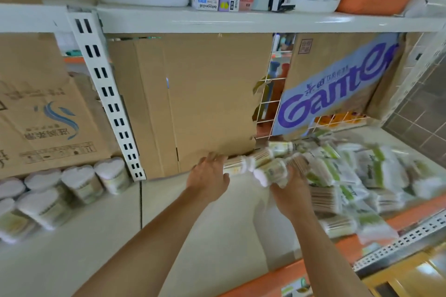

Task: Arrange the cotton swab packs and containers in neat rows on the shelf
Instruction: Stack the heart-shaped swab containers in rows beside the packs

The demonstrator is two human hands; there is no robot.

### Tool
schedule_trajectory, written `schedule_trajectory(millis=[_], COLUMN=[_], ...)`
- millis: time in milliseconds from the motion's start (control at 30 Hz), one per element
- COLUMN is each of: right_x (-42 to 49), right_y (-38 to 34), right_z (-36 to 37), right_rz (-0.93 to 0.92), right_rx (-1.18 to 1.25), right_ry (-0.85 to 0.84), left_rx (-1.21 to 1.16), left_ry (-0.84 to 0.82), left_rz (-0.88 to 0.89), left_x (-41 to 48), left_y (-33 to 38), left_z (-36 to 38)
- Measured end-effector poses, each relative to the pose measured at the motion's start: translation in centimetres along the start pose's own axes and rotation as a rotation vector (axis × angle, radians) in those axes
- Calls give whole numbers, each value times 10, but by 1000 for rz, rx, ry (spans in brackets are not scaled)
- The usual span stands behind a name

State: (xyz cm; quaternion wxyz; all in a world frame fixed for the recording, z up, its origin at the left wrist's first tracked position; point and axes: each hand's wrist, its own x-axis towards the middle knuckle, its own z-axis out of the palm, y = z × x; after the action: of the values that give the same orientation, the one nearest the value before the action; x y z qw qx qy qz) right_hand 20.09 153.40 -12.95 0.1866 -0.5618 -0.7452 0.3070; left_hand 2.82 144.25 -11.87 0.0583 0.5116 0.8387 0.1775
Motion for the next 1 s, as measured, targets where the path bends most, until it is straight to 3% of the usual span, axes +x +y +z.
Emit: schedule_trajectory(millis=[267, 500, 633, 767, 867, 1000], right_x=[19, 24, 12, -6, -20, -43], right_y=[-10, -3, -10, -26, -40, -59], right_z=[7, 21, 25, 28, 44, 67], right_rz=[-33, 24, 58, -16, -30, -4], right_rx=[-102, -70, -32, -36, 135, 679], right_ry=[-85, -50, -77, -66, -134, -367], left_rx=[32, 25, -162, -530, -762, -937], left_ry=[-72, -54, -49, -76, -82, -87], left_rz=[-7, -74, -143, -223, -293, -348], left_x=[9, 6, -7, -33, -53, -79], left_y=[-2, -5, -15, -39, -53, -77], left_z=[14, 14, 11, 6, -2, -19])
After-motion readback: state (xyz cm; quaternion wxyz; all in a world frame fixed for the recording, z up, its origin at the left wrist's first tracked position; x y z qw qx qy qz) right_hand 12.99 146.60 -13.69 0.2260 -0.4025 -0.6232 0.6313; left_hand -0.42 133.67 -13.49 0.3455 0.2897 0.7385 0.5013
